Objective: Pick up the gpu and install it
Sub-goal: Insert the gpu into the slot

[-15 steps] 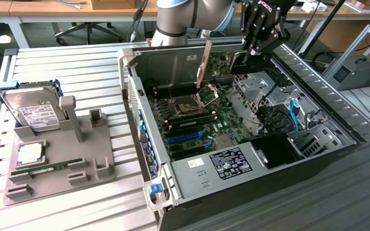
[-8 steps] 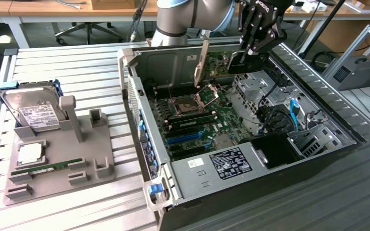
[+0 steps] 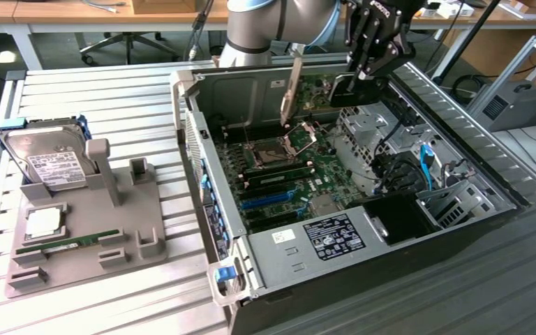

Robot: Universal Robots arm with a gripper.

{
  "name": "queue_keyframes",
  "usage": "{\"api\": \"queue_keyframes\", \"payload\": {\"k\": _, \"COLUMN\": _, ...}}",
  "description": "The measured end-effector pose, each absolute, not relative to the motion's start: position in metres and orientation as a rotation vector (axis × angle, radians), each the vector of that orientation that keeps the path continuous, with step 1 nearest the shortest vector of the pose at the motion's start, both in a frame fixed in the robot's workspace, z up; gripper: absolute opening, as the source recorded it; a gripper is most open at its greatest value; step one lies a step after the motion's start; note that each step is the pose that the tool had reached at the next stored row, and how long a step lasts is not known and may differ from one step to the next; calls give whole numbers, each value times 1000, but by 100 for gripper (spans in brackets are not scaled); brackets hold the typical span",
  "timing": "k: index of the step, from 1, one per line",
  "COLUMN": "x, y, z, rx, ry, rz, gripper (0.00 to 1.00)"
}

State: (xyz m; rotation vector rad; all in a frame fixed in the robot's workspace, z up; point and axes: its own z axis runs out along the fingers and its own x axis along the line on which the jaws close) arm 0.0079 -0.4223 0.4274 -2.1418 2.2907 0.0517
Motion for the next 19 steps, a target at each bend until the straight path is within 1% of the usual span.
{"api": "queue_keyframes", "payload": {"k": 2, "x": 8, "y": -422, "z": 427, "rx": -2150, "ry": 2300, "rz": 70, "gripper": 27}}
{"api": "queue_keyframes", "payload": {"k": 19, "x": 8, "y": -427, "z": 427, "rx": -2150, "ry": 2300, "rz": 72, "gripper": 27}}
